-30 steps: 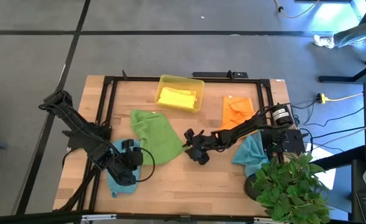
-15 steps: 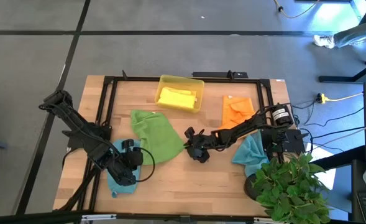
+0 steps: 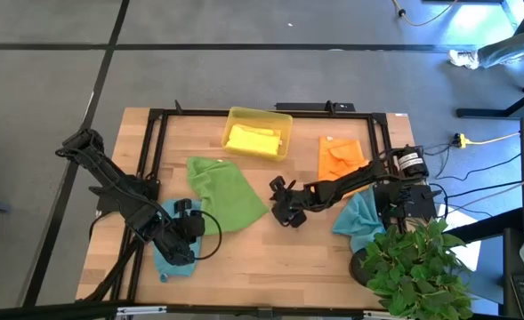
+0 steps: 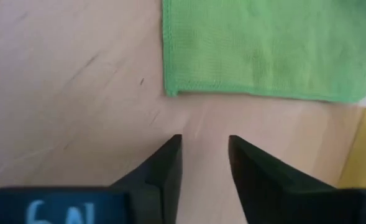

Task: Fold microfiber towels
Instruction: Fold the green towel

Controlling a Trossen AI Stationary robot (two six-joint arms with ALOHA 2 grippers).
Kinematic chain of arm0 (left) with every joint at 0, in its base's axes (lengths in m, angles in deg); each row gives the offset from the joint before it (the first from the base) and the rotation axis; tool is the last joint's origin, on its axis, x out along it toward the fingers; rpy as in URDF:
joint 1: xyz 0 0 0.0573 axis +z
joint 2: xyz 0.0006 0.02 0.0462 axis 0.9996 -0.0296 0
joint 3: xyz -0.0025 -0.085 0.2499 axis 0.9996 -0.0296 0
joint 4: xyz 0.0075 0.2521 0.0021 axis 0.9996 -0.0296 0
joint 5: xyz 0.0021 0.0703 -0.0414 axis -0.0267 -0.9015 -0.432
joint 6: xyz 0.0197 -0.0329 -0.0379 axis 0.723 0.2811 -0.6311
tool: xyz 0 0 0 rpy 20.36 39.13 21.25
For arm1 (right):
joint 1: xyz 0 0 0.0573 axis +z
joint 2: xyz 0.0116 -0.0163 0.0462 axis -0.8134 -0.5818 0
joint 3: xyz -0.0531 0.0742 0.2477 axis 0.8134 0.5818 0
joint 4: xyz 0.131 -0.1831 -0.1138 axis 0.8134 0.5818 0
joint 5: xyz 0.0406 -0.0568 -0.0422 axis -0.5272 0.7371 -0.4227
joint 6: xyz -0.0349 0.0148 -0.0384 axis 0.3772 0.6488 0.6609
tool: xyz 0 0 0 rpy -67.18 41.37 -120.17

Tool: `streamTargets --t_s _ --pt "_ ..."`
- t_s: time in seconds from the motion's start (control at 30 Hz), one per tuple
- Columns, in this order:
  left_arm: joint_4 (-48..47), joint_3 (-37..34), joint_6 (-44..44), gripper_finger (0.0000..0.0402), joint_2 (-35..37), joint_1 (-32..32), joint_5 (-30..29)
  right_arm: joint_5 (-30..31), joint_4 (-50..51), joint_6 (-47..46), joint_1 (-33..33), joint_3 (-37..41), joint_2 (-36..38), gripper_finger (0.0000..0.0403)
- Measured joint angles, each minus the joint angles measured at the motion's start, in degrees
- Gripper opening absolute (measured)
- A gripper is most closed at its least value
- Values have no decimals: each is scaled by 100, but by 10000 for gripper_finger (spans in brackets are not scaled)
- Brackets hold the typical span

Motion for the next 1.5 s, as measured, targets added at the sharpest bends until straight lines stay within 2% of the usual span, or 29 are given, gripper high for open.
streamTargets --t_s 0.17,0.3,0.4,0.67,1.0,1.2,1.37,1.5 --pt "1 0 -2 0 0 0 -2 -273 -195 27 -2 -4 -69 187" --pt "0 0 -2 0 0 -2 0 -348 -478 409 6 -20 -249 208" --pt "2 0 -4 0 0 0 -2 -364 -748 648 9 -20 -339 205" --pt "0 0 -4 0 0 0 0 -518 -1123 688 11 -7 -386 166" --pt "0 0 -6 0 0 -1 0 -1228 -1400 636 145 -7 -389 160" --pt "0 0 -6 0 0 0 0 -1220 -1415 648 190 -7 -389 160" --pt "0 0 -18 0 0 0 0 -726 -1100 785 190 -13 -376 161" --pt "0 0 -15 0 0 -2 0 -635 -1077 932 195 -15 -374 161"
